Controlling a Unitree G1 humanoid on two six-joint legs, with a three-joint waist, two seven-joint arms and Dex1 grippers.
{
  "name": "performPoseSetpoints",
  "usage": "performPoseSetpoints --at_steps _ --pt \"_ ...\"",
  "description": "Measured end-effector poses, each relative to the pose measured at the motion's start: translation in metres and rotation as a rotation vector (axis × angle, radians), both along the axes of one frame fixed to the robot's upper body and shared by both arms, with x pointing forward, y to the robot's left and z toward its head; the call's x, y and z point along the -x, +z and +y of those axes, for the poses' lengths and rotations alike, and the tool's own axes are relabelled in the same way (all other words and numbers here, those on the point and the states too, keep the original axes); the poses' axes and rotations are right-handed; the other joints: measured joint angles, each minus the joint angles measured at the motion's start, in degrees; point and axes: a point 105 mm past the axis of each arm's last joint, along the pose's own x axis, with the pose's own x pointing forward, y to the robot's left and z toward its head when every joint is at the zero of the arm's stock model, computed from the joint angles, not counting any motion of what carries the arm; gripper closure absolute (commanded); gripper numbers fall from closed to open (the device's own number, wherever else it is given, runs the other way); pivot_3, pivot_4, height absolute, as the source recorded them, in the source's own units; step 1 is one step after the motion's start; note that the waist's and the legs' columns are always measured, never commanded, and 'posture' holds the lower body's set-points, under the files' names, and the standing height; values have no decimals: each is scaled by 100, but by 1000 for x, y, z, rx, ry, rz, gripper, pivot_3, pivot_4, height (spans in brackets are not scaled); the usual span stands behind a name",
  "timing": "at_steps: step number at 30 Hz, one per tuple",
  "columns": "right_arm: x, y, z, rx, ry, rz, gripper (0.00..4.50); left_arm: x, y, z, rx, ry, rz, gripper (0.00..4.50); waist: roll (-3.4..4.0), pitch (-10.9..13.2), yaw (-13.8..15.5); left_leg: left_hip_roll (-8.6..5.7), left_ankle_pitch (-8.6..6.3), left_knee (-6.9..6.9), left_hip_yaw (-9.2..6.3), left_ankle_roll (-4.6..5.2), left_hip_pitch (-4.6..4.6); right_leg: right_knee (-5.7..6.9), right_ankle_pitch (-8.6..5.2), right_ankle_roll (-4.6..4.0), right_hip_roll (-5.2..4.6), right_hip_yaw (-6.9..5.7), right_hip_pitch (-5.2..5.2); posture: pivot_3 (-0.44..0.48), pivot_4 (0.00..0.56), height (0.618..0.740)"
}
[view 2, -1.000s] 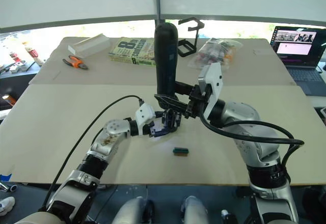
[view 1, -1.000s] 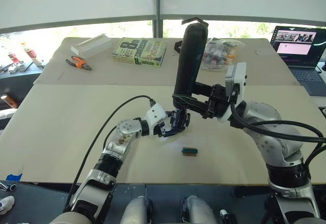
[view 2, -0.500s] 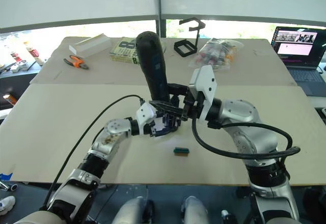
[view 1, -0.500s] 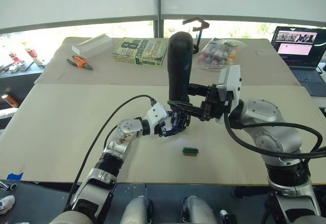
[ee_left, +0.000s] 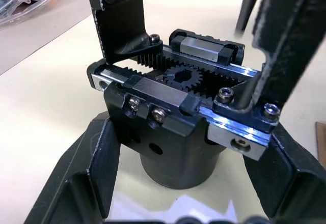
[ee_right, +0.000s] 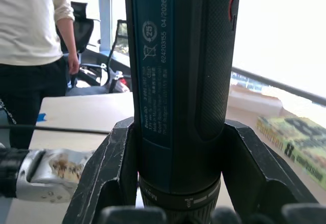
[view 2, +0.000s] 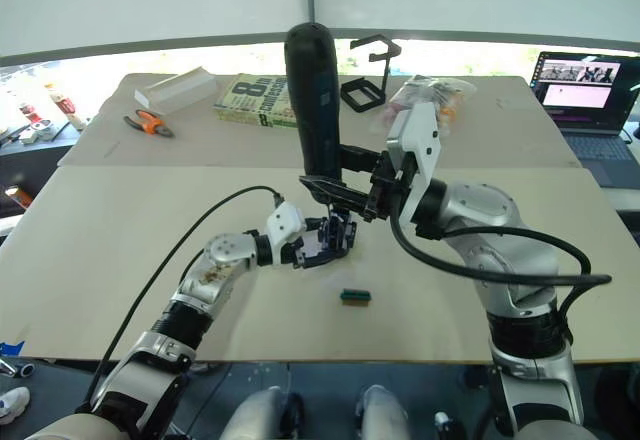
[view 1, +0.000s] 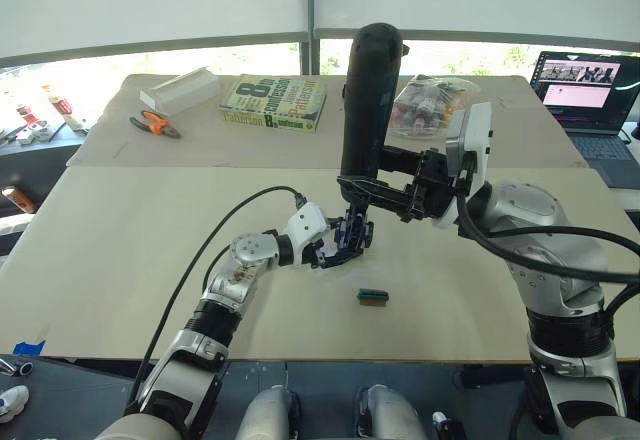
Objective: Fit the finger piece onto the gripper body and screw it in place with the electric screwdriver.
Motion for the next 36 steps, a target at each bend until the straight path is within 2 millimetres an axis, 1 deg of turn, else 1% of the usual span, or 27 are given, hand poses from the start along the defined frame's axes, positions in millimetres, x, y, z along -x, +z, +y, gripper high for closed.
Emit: performPoseSetpoints --at_steps 2,4,5,6,7,8,10,11,12,14,16,18,19,20,21,22,24,25,27,29,31,32,33,35,36 --pt "4 13 5 -49 45 16 2581 -1 0 0 2 6 1 1536 1 0 -13 1 0 1 0 0 2 2 2 -4 3 1 1 0 150 740" --pt "5 26 1 -81 48 9 2581 0 0 0 1 9 2 1536 0 0 -5 1 1 2 -1 1 1 1 5 -9 3 0 2 0 150 740" --pt "5 32 -2 -90 40 7 2581 0 0 0 1 14 3 511 0 0 -9 0 1 4 0 1 3 1 9 -15 3 1 4 0 150 740" --pt "4 39 -6 -104 25 6 2581 -1 -6 7 -28 42 16 134 0 -1 -20 0 1 5 1 1 3 1 10 -16 3 5 3 0 150 740" --pt "3 45 -10 -119 13 9 2581 0 -15 17 -52 69 46 20 1 -1 -44 0 1 4 4 1 3 2 10 -17 8 13 -2 0 150 740" --pt "1 51 -17 -139 -15 19 2581 2 -23 28 -58 99 80 0 2 -1 -51 1 1 4 3 2 3 3 12 -21 17 22 -6 0 150 740" --pt "-6 62 -35 -187 -84 55 2581 3 -23 36 -60 121 80 0 1 0 -36 4 1 3 -1 1 9 4 25 -42 25 26 -3 0 150 740" --pt "-8 64 -42 -200 -95 100 2581 5 -21 39 -63 126 77 0 4 0 -34 6 1 3 1 1 6 4 26 -44 27 31 -6 0 150 740" --pt "-9 63 -49 -186 -113 147 2581 7 -21 43 -67 133 80 0 4 0 -32 6 1 -2 1 1 9 3 28 -50 26 31 -4 0 150 740" --pt "-10 55 -66 -136 -141 292 2581 15 -21 58 -68 159 100 0 6 2 -31 7 1 -2 1 1 4 0 33 -61 21 35 -8 0 150 740" --pt "-10 41 -85 -79 -178 437 2581 26 -14 67 -58 154 107 0 7 4 -25 7 1 -2 1 1 0 -4 34 -65 -9 39 -9 0 150 740" --pt "-10 23 -104 -12 -225 602 2581 40 1 69 -33 102 94 0 7 5 -14 4 1 -1 2 1 -5 -10 32 -68 -19 40 -10 0 150 740" --pt "-11 5 -124 29 -291 754 2581 53 18 70 -22 38 70 0 6 5 -7 2 1 -1 2 1 -4 -13 30 -67 -24 41 -6 0 150 740" --pt "-13 -6 -136 38 -329 846 2581 59 28 71 -22 5 59 0 13 7 -1 -6 1 0 6 1 -5 -13 13 -39 -28 42 -9 0 150 740" --pt "-13 -10 -141 42 -345 882 2581 61 33 71 -23 -8 52 0 18 7 0 -10 1 -1 6 2 -6 -14 12 -35 -28 42 -10 0 150 740" --pt "-13 -23 -150 60 -373 976 2581 70 40 72 -40 -51 60 0 25 7 -6 -13 1 -1 7 2 -5 -11 10 -32 -26 42 -11 0 150 740" --pt "-12 -50 -169 111 -463 1127 2581 83 49 75 -76 -111 72 0 35 4 -17 -12 1 -2 5 2 -1 -12 9 -29 -15 42 -10 0 150 740" --pt "-13 -62 -176 128 -497 1179 2581 87 51 76 -87 -129 79 0 36 4 -18 -11 1 -2 5 2 -1 -12 8 -28 -11 42 -10 0 150 740" --pt "-14 -95 -187 173 -571 1297 2581 94 54 77 -115 -164 90 0 38 4 -26 -11 1 -2 5 2 -2 -11 8 -26 27 46 -13 0 150 740" --pt "-12 -128 -193 236 -617 1380 2581 96 58 77 -119 -177 96 0 41 5 -28 -10 2 -2 5 2 0 -11 8 -24 35 51 -14 0 150 740" --pt "-12 -150 -193 273 -629 1426 2581 96 61 76 -120 -178 99 0 39 7 -31 -8 5 0 6 -2 0 -9 9 -23 42 53 -15 0 150 740" --pt "-12 -159 -193 291 -630 1442 2581 95 62 77 -121 -173 100 0 42 7 -31 -8 6 1 6 -3 -1 -9 9 -23 47 55 -17 0 150 740" --pt "-12 -162 -193 298 -625 1446 2581 95 63 79 -125 -166 101 0 46 9 -31 -7 6 1 6 -4 -1 -9 9 -23 49 55 -18 0 150 740" --pt "-14 -160 -197 317 -619 1401 1540 96 65 87 -133 -143 127 0 54 8 -28 -3 6 1 6 -4 1 -9 9 -23 54 55 -16 0 150 740" --pt "-14 -156 -203 333 -614 1351 1203 96 66 94 -131 -120 150 0 59 10 -28 -3 6 0 5 -4 0 -10 9 -23 52 56 -20 0 150 740"
